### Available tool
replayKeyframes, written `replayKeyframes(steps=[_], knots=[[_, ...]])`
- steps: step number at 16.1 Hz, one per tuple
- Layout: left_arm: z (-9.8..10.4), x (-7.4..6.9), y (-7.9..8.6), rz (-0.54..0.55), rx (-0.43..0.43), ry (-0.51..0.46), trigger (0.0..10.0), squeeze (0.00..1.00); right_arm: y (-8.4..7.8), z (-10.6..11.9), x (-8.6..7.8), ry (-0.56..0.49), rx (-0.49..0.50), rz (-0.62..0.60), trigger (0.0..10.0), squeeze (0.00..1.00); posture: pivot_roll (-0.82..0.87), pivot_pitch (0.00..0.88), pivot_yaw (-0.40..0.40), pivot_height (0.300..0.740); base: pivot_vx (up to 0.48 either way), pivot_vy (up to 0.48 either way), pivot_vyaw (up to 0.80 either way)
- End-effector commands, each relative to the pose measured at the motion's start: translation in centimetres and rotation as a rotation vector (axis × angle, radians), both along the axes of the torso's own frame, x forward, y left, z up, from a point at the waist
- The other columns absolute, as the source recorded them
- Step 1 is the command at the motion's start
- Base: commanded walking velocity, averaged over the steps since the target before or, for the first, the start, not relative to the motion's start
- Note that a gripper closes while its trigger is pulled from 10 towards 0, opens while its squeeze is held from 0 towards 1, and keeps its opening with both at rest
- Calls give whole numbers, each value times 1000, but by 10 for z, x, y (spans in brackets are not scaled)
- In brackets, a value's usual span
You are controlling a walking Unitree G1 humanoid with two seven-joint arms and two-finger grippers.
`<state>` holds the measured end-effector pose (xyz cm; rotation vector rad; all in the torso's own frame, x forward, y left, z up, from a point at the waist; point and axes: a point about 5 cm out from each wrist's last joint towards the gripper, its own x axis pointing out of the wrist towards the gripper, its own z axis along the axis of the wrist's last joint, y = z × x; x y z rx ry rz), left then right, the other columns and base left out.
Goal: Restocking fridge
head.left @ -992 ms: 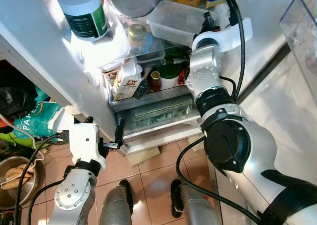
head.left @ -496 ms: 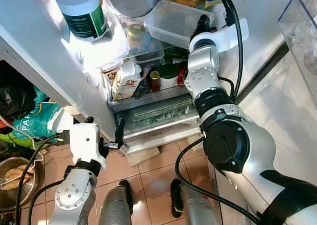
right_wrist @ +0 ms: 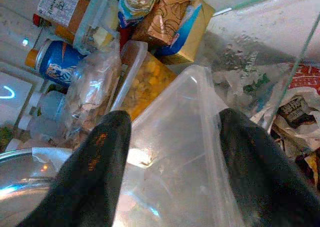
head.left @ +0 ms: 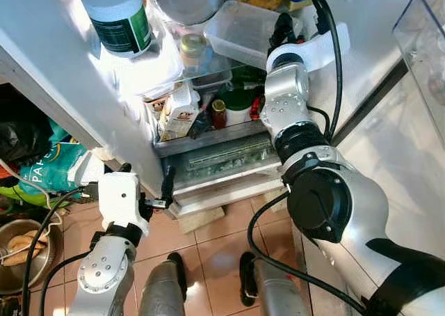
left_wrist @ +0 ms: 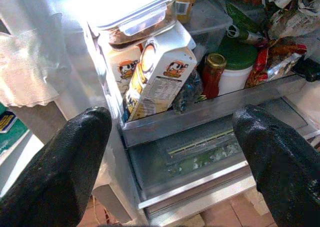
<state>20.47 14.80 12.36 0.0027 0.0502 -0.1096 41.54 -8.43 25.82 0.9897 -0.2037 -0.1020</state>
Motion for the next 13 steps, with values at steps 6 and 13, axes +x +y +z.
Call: replayKeyframes(steps=[6,13], knots=[[-5,-2,4,21,12,26,10000,0,3,3,0,-15,-62,14,10000,878,274,266,21,740,0,0,0],[-5,-2,4,22,13,26,10000,0,-11,11,1,-64,-153,-36,10000,882,274,266,23,740,0,0,0]])
